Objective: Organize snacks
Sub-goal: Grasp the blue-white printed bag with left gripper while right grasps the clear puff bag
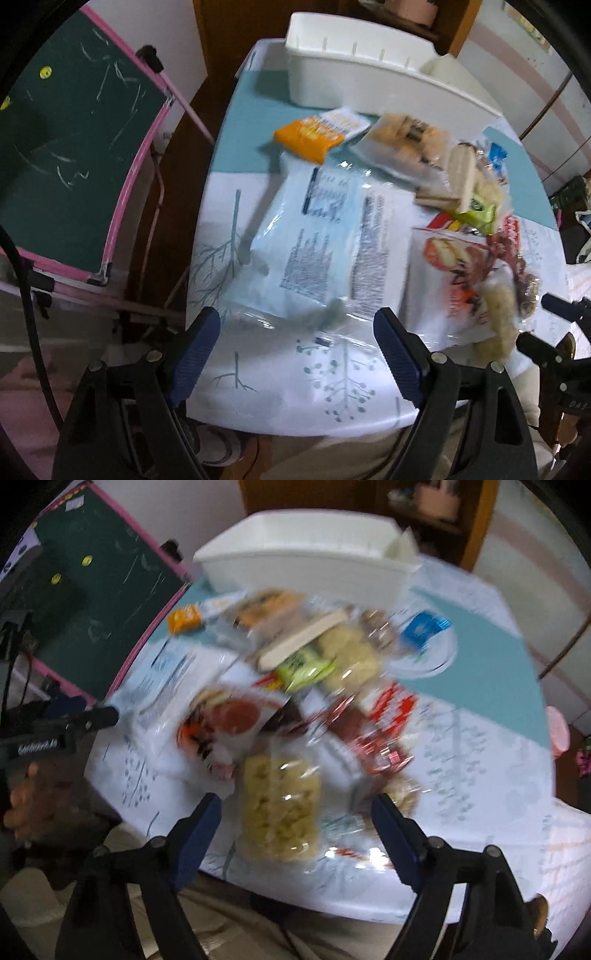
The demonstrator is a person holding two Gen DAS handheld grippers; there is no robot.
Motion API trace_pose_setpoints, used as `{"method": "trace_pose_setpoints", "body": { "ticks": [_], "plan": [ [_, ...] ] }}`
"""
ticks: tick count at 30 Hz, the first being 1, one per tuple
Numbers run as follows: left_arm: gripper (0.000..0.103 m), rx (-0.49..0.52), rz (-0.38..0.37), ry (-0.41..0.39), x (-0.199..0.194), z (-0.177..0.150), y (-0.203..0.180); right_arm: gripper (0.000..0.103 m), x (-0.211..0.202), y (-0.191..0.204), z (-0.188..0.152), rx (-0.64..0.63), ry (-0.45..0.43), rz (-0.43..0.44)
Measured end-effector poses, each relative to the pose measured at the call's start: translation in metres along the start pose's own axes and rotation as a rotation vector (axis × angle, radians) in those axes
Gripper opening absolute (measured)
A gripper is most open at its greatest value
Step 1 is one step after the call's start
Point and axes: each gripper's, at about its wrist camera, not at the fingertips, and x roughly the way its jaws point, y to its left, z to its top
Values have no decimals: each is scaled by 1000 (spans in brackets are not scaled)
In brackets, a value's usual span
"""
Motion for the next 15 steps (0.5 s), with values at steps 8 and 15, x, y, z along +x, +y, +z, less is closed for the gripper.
{"method": "trace_pose_setpoints", "body": {
  "ticks": [8,15],
  "plan": [
    [84,-52,-59,70,32,13,4,66,39,1,-2,-6,84,58],
    [84,-87,-98,103,48,28,14,66,60,14,1,-70,109,25]
  ]
}}
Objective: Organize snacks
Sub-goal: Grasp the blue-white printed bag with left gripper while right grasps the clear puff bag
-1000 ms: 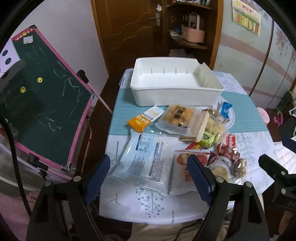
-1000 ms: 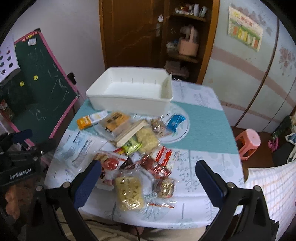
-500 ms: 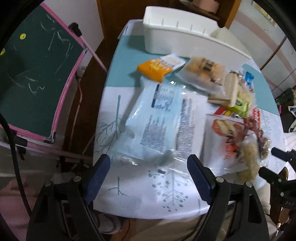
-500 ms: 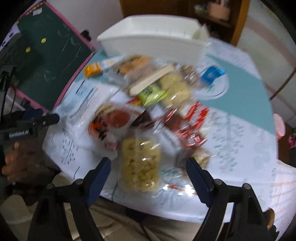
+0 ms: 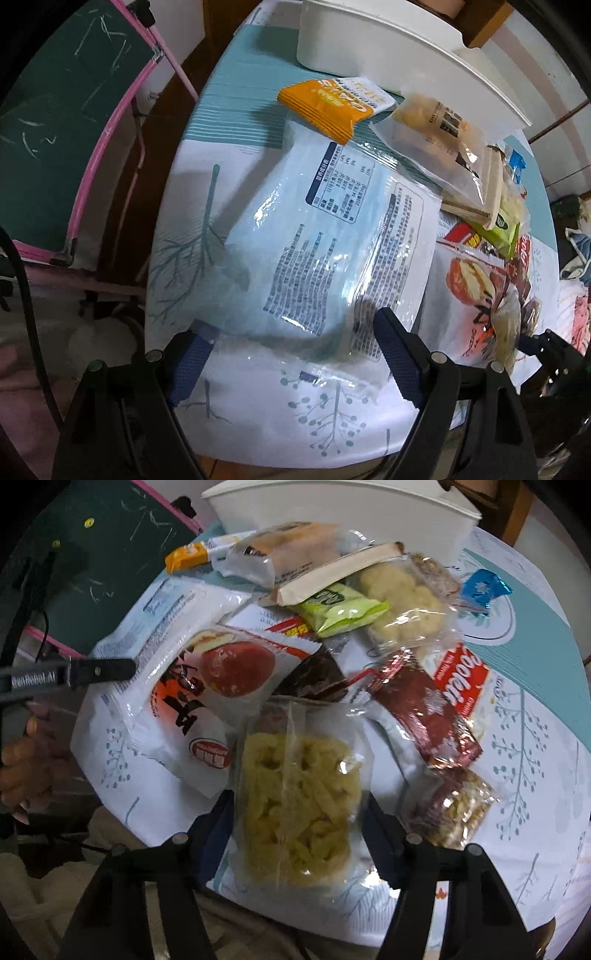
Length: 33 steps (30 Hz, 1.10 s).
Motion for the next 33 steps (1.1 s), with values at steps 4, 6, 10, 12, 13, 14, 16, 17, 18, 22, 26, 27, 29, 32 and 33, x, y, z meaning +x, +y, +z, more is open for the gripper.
{"method": "trace_pose_setpoints", "body": {
  "ticks": [4,6,10,12,13,14,16,17,18,22,26,27,29,32,33],
  "plan": [
    [88,-27,-24,31,6,11,5,60,5,6,2,-24,-7,-19],
    [92,-19,-18,39,9,17,3,60,7,6,2,-27,-11,-11],
    [103,25,15,27,17,29,-8,60,4,7,-1,-36,-16,-7],
    [103,45,14,30,21,35,-15,60,0,6,-2,-42,-17,-4],
    [103,57,19,37,24,37,-18,60,-1,-3,0,-44,-17,-2],
    [103,70,25,43,27,39,-21,60,-1,-2,0,-46,-18,0],
    [103,118,82,34,32,40,-30,60,-4,0,-4,-49,-22,4],
    [103,140,104,30,34,40,-34,60,-5,0,-4,-51,-23,6],
    [103,168,123,22,35,40,-39,60,-4,-1,-4,-53,-25,6],
    [103,191,129,10,36,41,-48,60,-4,-1,-1,-61,-29,5],
    [80,195,123,-42,29,38,-47,60,-8,2,1,-65,-30,8],
    [69,210,107,-65,23,34,-50,59,-8,1,1,-62,-33,12],
    [55,208,78,-66,18,33,-50,59,-9,-2,2,-52,-37,22],
    [45,205,60,-83,13,30,-49,58,-13,-10,3,-20,-48,31],
    [44,209,68,-90,10,27,-50,58,-14,-14,3,-12,-54,34]
  ]
}}
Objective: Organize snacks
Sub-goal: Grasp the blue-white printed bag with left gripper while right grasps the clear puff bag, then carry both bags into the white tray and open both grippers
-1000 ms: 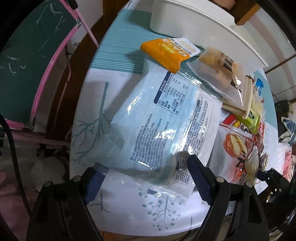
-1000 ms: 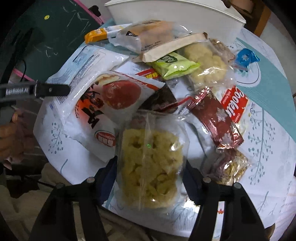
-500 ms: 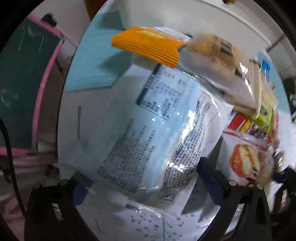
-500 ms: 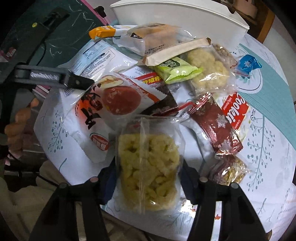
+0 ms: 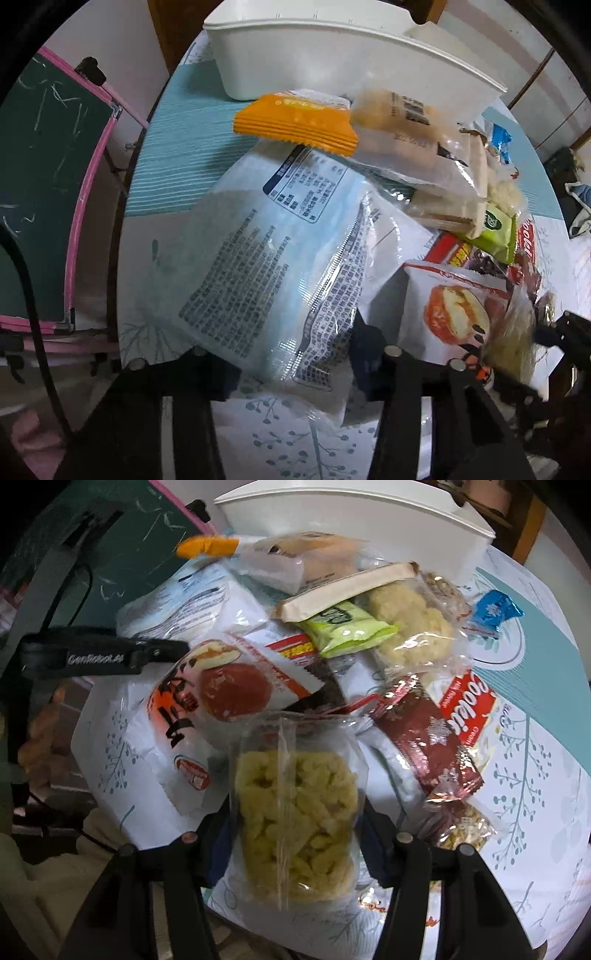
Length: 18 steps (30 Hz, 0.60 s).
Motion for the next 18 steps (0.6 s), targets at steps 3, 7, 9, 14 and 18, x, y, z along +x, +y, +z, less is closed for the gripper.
{"method": "trace_pose_setpoints", "body": {
  "ticks": [3,7,9,14,18],
  "plan": [
    [41,14,10,-4,-10,-6,-4,58,-12,-10,1,32,-32,11],
    [40,41,-20,-39,-41,-21,-17,58,-34,-21,1,68,-81,30],
    [40,60,-24,-85,-61,-24,-20,58,-46,-26,2,80,-107,23],
    [40,78,-51,-226,-120,-21,-33,58,-82,-44,13,144,-195,45],
    [41,107,-73,-350,-168,-6,-43,58,-116,-53,30,169,-276,43]
  ]
}}
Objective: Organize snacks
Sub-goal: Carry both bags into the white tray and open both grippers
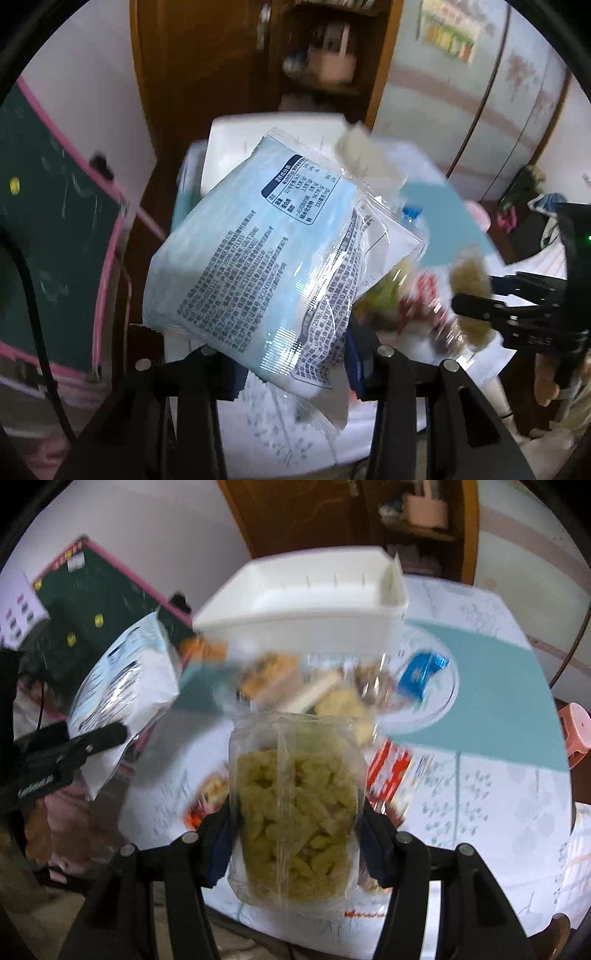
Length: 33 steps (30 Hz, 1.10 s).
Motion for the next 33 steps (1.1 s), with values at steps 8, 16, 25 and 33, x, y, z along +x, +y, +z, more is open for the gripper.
{"method": "trace_pose_setpoints", "body": {
  "ticks": [8,16,25,33],
  "plan": [
    [42,54,61,-203,-52,67,-19,58,-53,12,76,-32,-201,-51],
    [43,2,177,-258,-26,142,-9,58,-65,10,170,4,-326,-118],
    [44,-83,194,-143,82,181,15,59,11,-27,235,132,-246,-95],
    [103,-39,190,-136,116,185,15,75,74,-47,244,226,-139,-92]
  ]
}}
